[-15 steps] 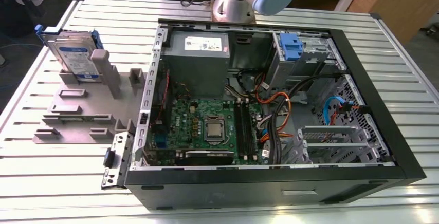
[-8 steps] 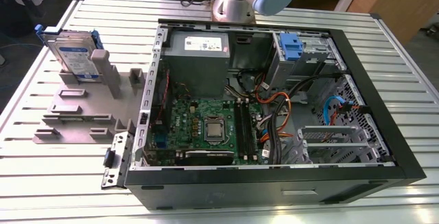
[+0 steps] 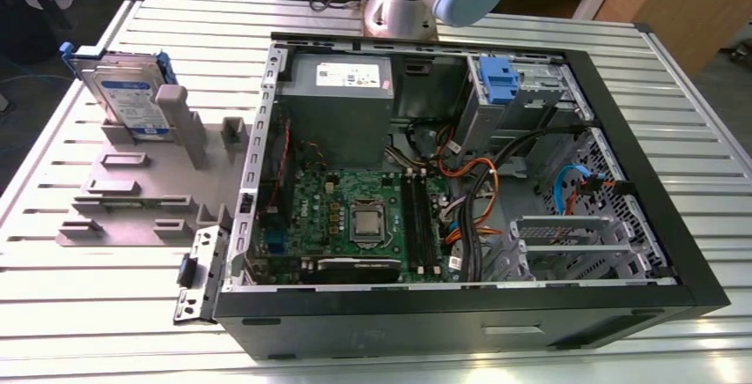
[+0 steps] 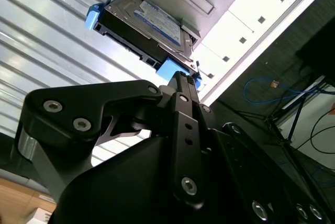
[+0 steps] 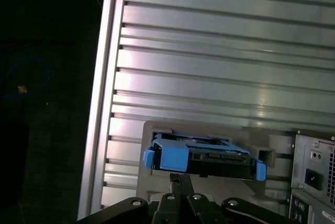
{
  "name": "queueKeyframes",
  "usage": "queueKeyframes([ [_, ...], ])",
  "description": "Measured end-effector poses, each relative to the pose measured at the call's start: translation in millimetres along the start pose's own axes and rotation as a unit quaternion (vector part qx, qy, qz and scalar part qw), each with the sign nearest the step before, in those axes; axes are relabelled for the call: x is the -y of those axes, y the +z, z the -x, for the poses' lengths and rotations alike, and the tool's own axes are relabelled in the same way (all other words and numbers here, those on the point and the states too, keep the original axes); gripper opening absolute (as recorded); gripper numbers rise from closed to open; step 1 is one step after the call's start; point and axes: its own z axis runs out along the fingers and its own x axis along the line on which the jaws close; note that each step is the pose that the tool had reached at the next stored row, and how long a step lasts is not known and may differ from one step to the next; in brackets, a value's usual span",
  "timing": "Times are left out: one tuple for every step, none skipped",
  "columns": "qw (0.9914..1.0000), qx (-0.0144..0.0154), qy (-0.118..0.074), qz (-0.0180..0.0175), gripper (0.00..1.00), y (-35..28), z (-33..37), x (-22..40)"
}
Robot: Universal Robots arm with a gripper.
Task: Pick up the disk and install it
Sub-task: 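Pick up the disk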
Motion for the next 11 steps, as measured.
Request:
queueKeyframes([
  [1.0, -0.0001, -0.002, 0.0, 0.11, -0.1, 0.0, 0.0],
  [1.0, -0.0002, -0.003, 0.0, 0.11, 0.0, 0.0, 0.0],
  [0.99999, -0.0002, -0.005, 0.0001, 0.11, 0.0, 0.0, 0.0],
  [0.99998, -0.0003, -0.007, 0.0001, 0.11, 0.0, 0.0, 0.0],
  [0.99996, -0.0004, -0.009, 0.0001, 0.11, 0.0, 0.0, 0.0],
  [0.99995, -0.0005, -0.01, 0.0001, 0.11, 0.0, 0.0, 0.0],
  [0.99994, -0.0005, -0.011, 0.0002, 0.11, 0.0, 0.0, 0.0],
  [0.99993, -0.0005, -0.012, 0.0002, 0.11, 0.0, 0.0, 0.0],
  [0.99991, -0.0006, -0.013, 0.0002, 0.11, 0.0, 0.0, 0.0],
  [0.99989, -0.0007, -0.015, 0.0002, 0.11, 0.0, 0.0, 0.0],
  [0.99986, -0.0007, -0.017, 0.0003, 0.11, 0.0, 0.0, 0.0],
])
